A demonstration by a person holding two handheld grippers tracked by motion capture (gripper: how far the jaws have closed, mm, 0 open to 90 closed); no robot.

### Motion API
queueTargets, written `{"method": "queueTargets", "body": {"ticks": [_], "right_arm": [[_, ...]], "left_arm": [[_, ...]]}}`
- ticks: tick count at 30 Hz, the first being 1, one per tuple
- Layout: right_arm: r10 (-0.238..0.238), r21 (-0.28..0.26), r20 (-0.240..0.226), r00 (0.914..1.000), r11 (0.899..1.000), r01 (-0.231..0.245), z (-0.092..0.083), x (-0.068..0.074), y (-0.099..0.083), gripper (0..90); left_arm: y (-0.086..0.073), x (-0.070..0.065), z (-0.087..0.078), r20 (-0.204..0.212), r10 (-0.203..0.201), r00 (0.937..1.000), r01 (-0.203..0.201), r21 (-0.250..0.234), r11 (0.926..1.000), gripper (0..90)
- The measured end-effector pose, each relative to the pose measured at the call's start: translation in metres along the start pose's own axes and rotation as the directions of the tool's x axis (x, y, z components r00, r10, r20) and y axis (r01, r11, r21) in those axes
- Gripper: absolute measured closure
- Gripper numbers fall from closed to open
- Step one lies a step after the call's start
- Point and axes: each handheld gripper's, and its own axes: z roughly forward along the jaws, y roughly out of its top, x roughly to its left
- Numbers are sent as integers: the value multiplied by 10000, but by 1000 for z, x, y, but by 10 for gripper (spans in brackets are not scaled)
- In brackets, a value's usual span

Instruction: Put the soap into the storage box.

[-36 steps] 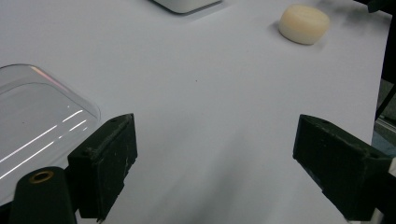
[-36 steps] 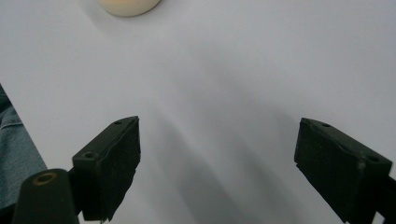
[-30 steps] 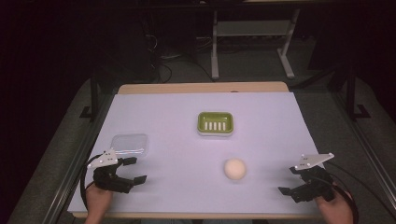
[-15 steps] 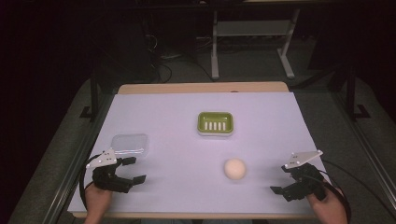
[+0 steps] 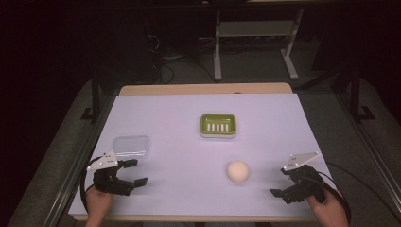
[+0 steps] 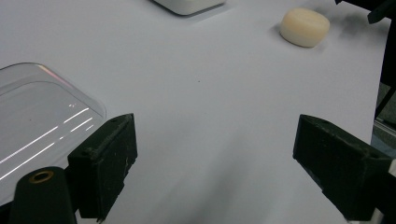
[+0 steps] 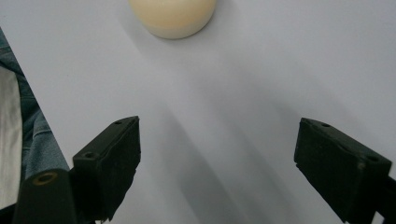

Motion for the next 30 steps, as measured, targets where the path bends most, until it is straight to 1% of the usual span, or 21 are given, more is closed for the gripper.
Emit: {"method": "queueTargets", "body": {"ticks": [3, 6, 10, 13, 14, 17, 18, 20, 21, 22, 26, 27, 28, 30], "right_arm": [[67, -72, -77, 9999, 10000, -68, 0, 0, 3, 140], [-19, -181, -118, 9999, 9998, 17, 1, 2, 7, 140], [-168, -69, -189, 9997, 9998, 166, 3, 2, 11, 140], [-162, -64, -298, 9994, 9999, 161, 3, 3, 14, 140], [-233, -111, -330, 9992, 9997, 230, 3, 3, 17, 142], [-242, -155, -419, 9988, 9996, 235, 3, 4, 20, 144], [-293, -106, -547, 9981, 9995, 288, 3, 5, 22, 144], [-381, -53, -573, 9976, 9993, 378, 4, 5, 23, 144], [-463, 55, -532, 9975, 9989, 467, 4, 6, 24, 144], [-439, 114, -459, 9980, 9989, 445, 6, 7, 26, 144], [-490, 245, -458, 9977, 9984, 501, 9, 9, 29, 147], [-530, 271, -546, 9971, 9981, 545, 10, 10, 30, 151], [-695, 376, -571, 9959, 9967, 718, 12, 11, 33, 151], [-740, 384, -559, 9957, 9964, 762, 13, 11, 35, 151]], "left_arm": [[0, 1, 0, -4, -11, 10000, 11, -33, 10000, 129], [0, 1, 0, -14, -57, 10000, 57, -45, 10000, 129], [0, 0, 1, 0, -27, 10000, 27, -25, 10000, 129], [0, 1, 0, -11, 1, 10000, -1, -20, 10000, 129], [-1, 1, 0, -34, -77, 10000, 77, -47, 10000, 129], [-1, 1, 0, -50, -84, 10000, 84, -43, 10000, 129], [-1, 2, 0, -47, -60, 10000, 59, -31, 10000, 129], [-1, 2, 0, -51, -73, 10000, 73, -27, 10000, 129], [-1, 2, 0, -56, -84, 9999, 84, -43, 10000, 129], [-1, 2, 0, -58, -91, 9999, 90, -36, 10000, 129], [-1, 2, 0, -63, -158, 9999, 157, -42, 9999, 129], [-1, 2, 0, -66, -134, 9999, 134, -27, 9999, 129], [-1, 2, 0, -70, -135, 9999, 135, -25, 9999, 129], [-1, 2, 0, -74, -129, 9999, 129, -24, 9999, 129]]}}
